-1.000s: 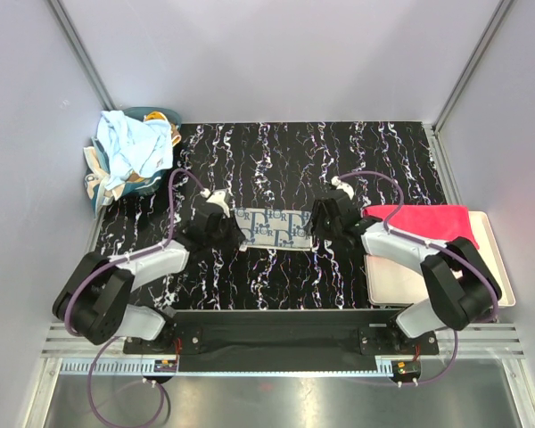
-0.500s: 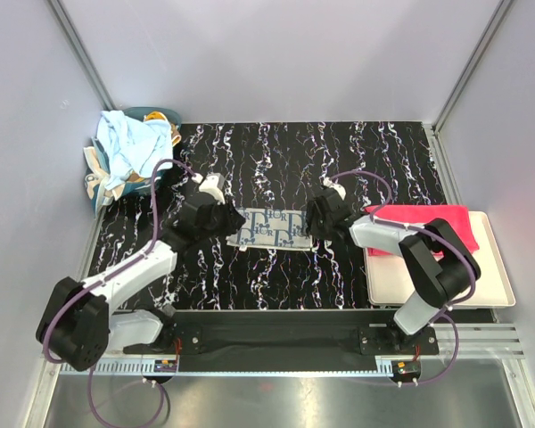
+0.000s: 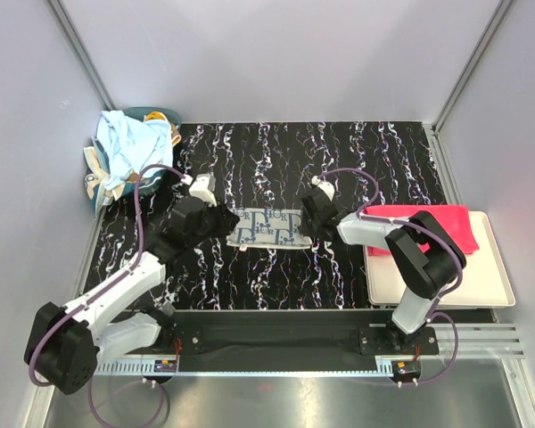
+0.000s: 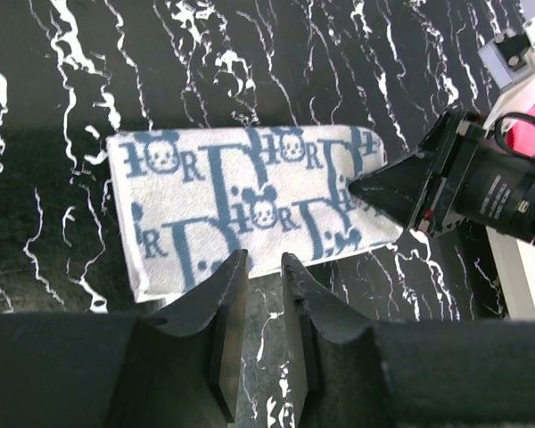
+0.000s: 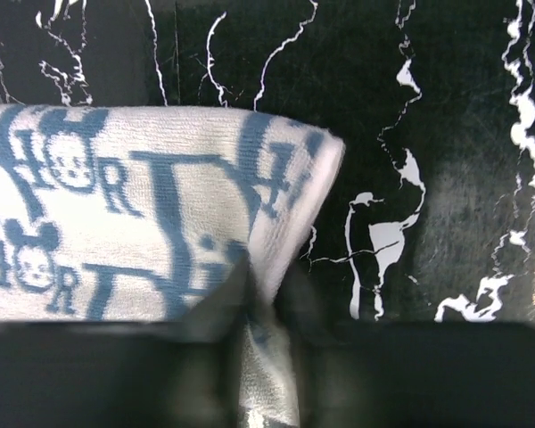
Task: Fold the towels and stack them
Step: Neatly place the folded towel into the bin
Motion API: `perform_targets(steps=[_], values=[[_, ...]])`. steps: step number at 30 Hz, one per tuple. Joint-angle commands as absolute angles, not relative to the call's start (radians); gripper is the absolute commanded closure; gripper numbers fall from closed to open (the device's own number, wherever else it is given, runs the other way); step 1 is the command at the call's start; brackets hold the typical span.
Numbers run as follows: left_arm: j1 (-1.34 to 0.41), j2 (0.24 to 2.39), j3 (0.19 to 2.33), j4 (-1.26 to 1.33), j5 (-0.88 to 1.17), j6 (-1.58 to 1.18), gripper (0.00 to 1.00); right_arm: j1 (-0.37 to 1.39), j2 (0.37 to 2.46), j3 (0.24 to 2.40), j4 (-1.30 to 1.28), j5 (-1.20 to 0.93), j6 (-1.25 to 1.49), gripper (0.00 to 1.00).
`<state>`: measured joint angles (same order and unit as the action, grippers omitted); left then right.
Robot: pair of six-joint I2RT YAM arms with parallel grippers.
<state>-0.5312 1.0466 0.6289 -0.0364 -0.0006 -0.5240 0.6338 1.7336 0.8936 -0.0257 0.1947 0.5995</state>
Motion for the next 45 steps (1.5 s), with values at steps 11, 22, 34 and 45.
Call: perform_targets(steps=[11, 22, 34, 45], values=[[-0.541, 0.845, 0.503, -0.035, 0.04, -0.534, 0.76, 0.647, 1.574, 0.868, -0.326, 0.333, 0.572, 1.0], [-0.618, 0.773, 0.382, 0.06, 0.005, -0.566, 0.78, 0.638, 1.165, 0.885, -0.762, 0.575, 0.596, 1.0], [-0.657, 0.73, 0.331, 0.127, 0.046, -0.561, 0.78, 0.439, 0.985, 0.965, -0.744, 0.542, 0.344, 1.0], [-0.66, 0.657, 0.268, 0.138, 0.017, -0.552, 0.78, 0.287, 0.926, 1.008, -0.696, 0.586, 0.078, 1.0]])
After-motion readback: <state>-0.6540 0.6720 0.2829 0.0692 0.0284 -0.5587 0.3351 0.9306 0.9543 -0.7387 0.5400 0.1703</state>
